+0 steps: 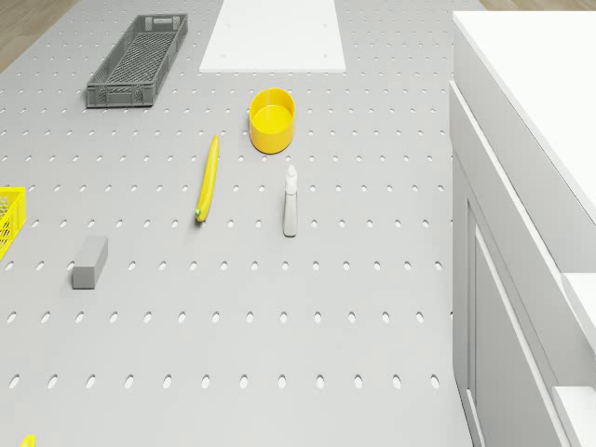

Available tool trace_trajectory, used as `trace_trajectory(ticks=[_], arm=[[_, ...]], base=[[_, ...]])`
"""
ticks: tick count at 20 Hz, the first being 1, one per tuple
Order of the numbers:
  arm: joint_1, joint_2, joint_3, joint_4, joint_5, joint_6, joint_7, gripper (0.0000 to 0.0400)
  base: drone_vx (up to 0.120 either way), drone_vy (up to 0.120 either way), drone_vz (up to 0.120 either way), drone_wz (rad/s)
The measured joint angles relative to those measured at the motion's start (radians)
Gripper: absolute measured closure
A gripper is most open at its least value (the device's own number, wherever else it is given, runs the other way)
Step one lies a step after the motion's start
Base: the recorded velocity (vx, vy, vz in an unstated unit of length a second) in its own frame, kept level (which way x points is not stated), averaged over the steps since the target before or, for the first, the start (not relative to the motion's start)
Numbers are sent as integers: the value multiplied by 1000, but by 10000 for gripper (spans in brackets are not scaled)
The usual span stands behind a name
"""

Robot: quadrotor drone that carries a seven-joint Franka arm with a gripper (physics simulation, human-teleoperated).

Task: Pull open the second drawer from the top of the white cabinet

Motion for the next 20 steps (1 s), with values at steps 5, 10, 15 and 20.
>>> trace_trajectory(ticks=[5,10,15,20], arm=[[-17,-18,-27,-13,-22,-31,-11,267],[-36,-40,-60,-23,-56,-65,-9,277],[-51,-57,-91,-29,-84,-95,-2,249],[-49,-56,-90,-29,-80,-93,-4,143]], base=[[0,0,0,0],[0,0,0,0],[0,0,0,0],[0,0,0,0]])
